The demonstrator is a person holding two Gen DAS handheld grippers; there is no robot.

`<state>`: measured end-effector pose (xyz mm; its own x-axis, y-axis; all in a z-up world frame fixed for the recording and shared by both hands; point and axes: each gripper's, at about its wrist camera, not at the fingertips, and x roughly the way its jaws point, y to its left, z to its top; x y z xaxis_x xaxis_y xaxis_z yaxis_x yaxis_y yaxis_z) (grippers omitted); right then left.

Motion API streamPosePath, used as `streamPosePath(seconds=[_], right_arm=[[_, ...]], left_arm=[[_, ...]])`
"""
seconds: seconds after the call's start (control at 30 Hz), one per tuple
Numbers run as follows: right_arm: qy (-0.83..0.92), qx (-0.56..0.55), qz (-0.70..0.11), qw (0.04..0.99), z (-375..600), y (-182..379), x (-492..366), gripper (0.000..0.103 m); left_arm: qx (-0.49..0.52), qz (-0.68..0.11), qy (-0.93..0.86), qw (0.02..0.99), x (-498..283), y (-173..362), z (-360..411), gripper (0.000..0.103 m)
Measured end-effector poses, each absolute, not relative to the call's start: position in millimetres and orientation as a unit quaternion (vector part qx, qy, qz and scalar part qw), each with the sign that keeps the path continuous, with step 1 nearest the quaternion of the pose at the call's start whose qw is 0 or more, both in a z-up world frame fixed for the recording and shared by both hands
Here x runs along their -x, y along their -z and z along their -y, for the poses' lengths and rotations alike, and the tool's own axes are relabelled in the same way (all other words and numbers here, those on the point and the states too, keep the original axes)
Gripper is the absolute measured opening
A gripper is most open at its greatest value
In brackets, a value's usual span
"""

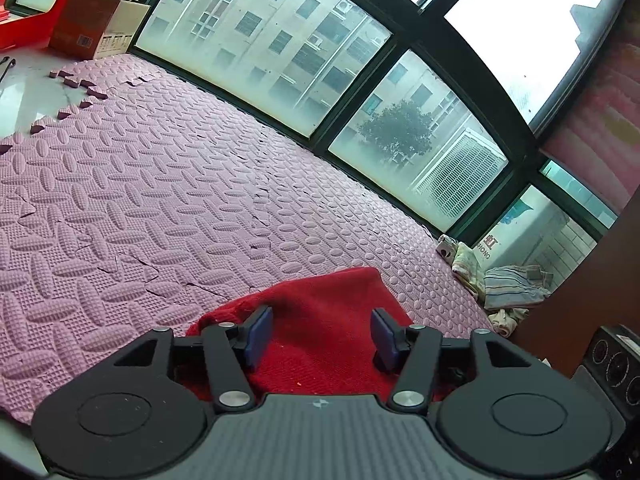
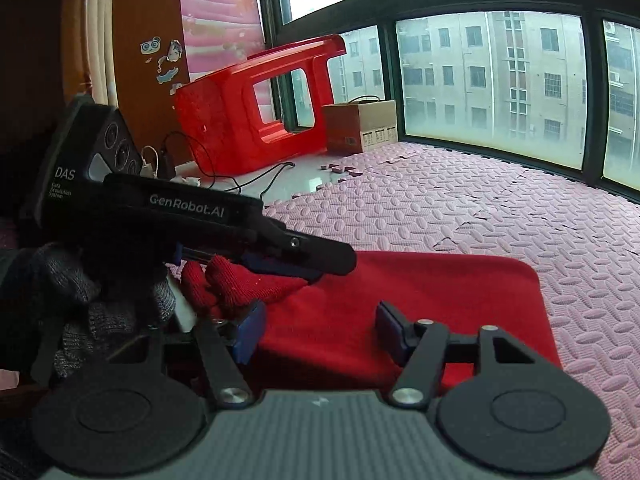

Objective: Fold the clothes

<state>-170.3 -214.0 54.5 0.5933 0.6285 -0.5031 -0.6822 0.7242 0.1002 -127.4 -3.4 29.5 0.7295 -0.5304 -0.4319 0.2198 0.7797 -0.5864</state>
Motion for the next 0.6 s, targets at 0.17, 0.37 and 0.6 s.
streamPosePath(seconds=[0.17, 0.37, 0.6], right_arm=[[-0.363, 0.05, -0.251, 0.896, 213.9, -51.7, 175.9, 0.062], [-0.364, 0.029, -0.234, 0.901, 214.6, -60.5, 175.3, 0.062], [-0.367, 0.046, -0.241, 0.897, 209.7, -44.3, 175.4, 0.062]], left_arm=[[0.245, -0.292, 0.197, 0.903, 132.9, -31.4, 8.6, 0.058], [0.238, -0.271, 0.158, 0.919, 150.7, -42.7, 9.1, 0.069], [0.235, -0.271, 0.094, 0.929, 167.2, -47.3, -0.1, 0.09]])
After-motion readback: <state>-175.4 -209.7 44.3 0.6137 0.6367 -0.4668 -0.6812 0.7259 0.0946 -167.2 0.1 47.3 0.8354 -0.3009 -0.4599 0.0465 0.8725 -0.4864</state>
